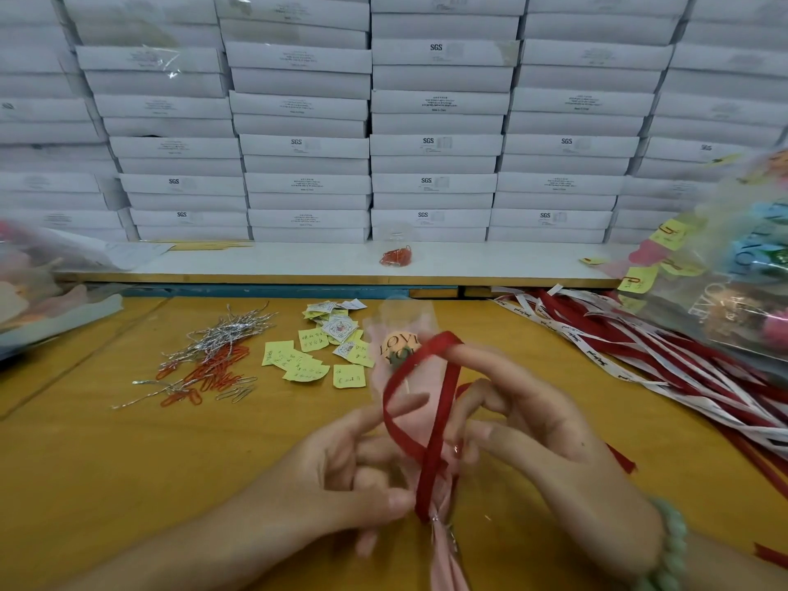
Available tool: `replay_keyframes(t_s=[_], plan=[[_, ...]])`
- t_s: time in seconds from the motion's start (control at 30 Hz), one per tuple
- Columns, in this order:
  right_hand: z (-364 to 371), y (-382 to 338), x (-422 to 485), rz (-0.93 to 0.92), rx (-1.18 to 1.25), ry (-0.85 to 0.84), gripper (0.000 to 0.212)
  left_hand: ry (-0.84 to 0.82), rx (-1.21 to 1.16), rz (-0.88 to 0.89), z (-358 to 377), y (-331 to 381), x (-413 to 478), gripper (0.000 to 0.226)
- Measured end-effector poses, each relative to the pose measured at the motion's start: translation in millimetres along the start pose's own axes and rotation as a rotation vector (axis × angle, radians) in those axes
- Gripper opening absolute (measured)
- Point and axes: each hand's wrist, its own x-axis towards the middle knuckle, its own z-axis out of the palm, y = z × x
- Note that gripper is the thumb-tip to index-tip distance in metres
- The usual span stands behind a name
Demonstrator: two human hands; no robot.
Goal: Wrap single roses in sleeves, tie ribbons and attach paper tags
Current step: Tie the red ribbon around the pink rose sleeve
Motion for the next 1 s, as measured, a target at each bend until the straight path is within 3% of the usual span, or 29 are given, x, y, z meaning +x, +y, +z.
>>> replay_keyframes(t_s=[0.17,0.37,0.5,0.57,0.67,0.8,1.0], plan=[[-3,7,7,0.05,-0.066,0.019,0.06,0.052,0.017,-0.072,-1,-2,0,0.064],[-18,18,20,0.174,-0.119,0.135,0.076,0.105,0.014,-0.061,1,2,3,0.043],[-23,23,19,0.223,-0.339,0.12,0.042,0.14,0.022,-0.066,1,1,3,0.027],[-24,23,17,0.136,-0.556,0.121,0.022,0.169,0.002,-0.038,1,1,3,0.021],[-21,18,13,-0.058,-0.924,-0.034,0.011,0.238,0.002,0.017,0,-1,3,0.018],[-12,11,8,-0.201,-1.201,-0.359,0.01,0.287,0.027,0.076,-1,-4,3,0.02],[-13,15,14,-0.216,-1.256,-0.506,0.025,0.309,0.001,0.055,-3,-7,3,0.027]])
